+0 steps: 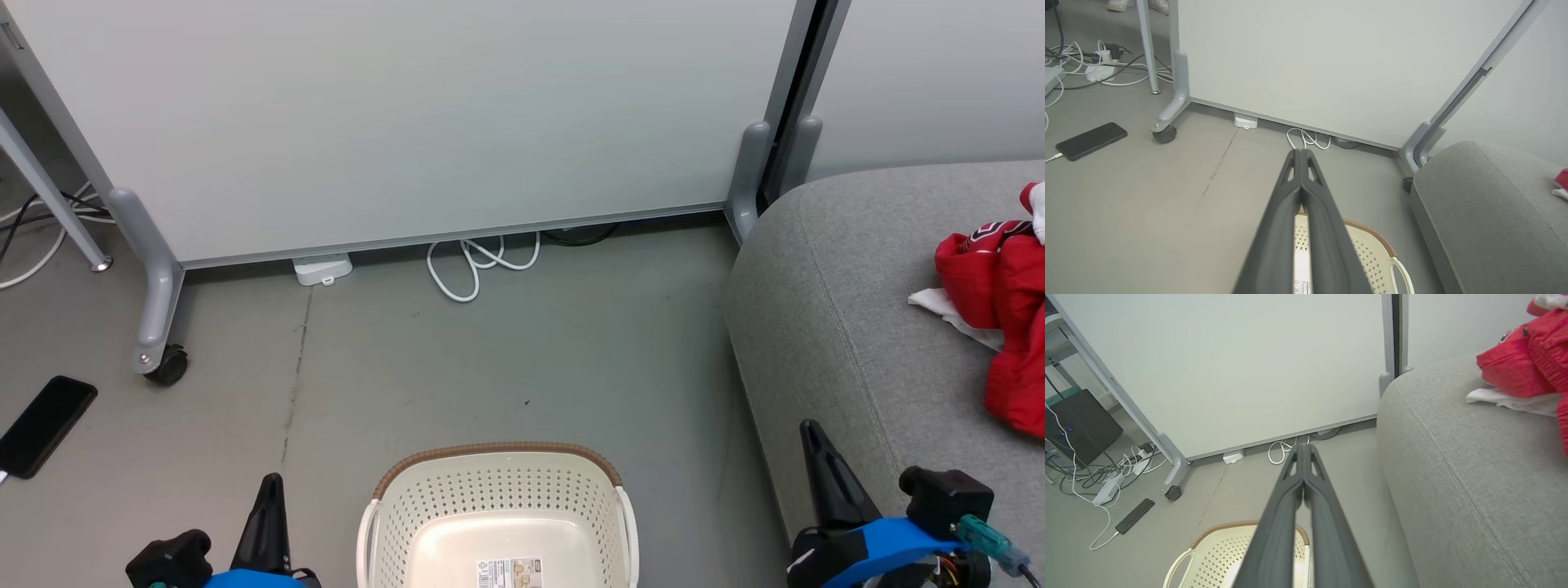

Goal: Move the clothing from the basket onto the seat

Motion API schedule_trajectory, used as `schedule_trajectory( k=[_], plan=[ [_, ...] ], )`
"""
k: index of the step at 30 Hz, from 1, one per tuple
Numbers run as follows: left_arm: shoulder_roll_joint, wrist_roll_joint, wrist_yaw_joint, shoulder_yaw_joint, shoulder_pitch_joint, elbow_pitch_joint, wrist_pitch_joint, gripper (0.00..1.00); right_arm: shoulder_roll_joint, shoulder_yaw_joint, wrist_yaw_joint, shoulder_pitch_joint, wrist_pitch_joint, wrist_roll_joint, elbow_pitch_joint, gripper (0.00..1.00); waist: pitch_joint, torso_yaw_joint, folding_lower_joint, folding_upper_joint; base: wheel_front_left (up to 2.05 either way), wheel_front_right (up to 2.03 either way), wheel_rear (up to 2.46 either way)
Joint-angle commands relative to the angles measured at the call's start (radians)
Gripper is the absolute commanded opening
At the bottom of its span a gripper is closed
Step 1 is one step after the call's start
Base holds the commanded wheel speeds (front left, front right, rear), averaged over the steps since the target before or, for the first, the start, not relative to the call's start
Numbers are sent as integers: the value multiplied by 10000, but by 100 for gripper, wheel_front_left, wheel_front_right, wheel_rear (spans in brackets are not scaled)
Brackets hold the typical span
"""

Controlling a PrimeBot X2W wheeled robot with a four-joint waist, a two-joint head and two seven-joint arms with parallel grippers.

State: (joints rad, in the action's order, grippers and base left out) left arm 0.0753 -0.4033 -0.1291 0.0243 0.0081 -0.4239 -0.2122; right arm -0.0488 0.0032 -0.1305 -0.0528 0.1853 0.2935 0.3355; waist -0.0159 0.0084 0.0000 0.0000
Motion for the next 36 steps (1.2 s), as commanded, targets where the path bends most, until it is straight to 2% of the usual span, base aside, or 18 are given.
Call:
schedule_trajectory(
  k=[1,16,36],
  plan=[
    [26,-376,-2,-90,-278,220,70,0,-11,-63,0,-175,-76,422,-209,0,1,-1,0,0,0,0,0],
    [-27,-2764,-5,-349,-478,564,711,0,-13,-280,-1,-263,-657,3029,-383,0,18,-12,0,0,0,0,0],
    [-87,-5385,-10,-648,-698,923,1427,0,-16,-534,-2,-379,-1316,5880,-550,0,40,-26,0,0,0,0,0]
  ],
)
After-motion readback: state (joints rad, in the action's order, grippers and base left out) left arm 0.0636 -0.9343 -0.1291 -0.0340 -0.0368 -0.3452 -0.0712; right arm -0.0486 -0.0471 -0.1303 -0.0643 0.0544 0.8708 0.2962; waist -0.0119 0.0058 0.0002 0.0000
